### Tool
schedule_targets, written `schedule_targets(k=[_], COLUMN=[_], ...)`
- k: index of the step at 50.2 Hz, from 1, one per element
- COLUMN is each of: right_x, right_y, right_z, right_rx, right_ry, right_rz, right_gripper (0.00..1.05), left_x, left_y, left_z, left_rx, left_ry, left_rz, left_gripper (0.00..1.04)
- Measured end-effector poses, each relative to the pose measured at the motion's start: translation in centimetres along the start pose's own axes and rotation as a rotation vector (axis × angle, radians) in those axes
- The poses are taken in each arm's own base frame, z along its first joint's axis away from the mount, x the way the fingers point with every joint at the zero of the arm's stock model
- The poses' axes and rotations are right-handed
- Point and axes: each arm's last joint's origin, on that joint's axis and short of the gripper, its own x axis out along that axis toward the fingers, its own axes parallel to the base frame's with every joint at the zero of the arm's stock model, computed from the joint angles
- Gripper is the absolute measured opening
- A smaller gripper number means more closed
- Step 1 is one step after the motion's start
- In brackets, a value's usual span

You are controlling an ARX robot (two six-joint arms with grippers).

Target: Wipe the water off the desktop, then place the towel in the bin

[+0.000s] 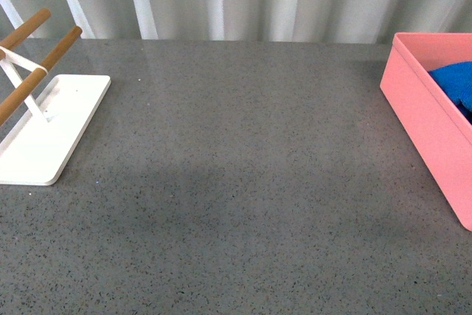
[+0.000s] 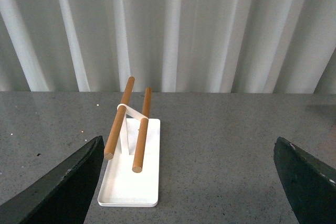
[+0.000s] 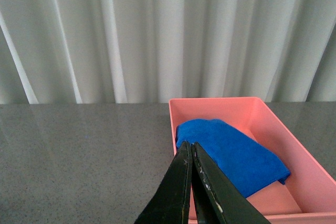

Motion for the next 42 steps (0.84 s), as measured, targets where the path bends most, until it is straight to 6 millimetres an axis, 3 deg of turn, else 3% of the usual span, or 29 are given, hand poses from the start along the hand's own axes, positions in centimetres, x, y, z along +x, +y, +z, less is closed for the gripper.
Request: schedule_targets(k=[11,27,37,42], right_x=[0.00,0.00,0.00,0.00], right_y=[0.00,0.00,0.00,0.00], right_z=[0.00,0.00,0.00,0.00], right_rx=[0.000,0.000,0.000,0.001], right_ry=[0.000,0.000,0.000,0.000], right_rz=[0.000,0.000,0.000,0.000], right_gripper=[0.07,0.67,0.99,0.97], left_x=[0.00,0.00,0.00,0.00], left_y=[0.00,0.00,0.00,0.00], left_z=[0.00,0.00,0.00,0.00], left_rx=[0.000,0.000,0.000,0.000], left_ry=[0.000,0.000,0.000,0.000], left_rz=[0.000,0.000,0.000,0.000], left_gripper=[0.98,0.98,0.98,0.98])
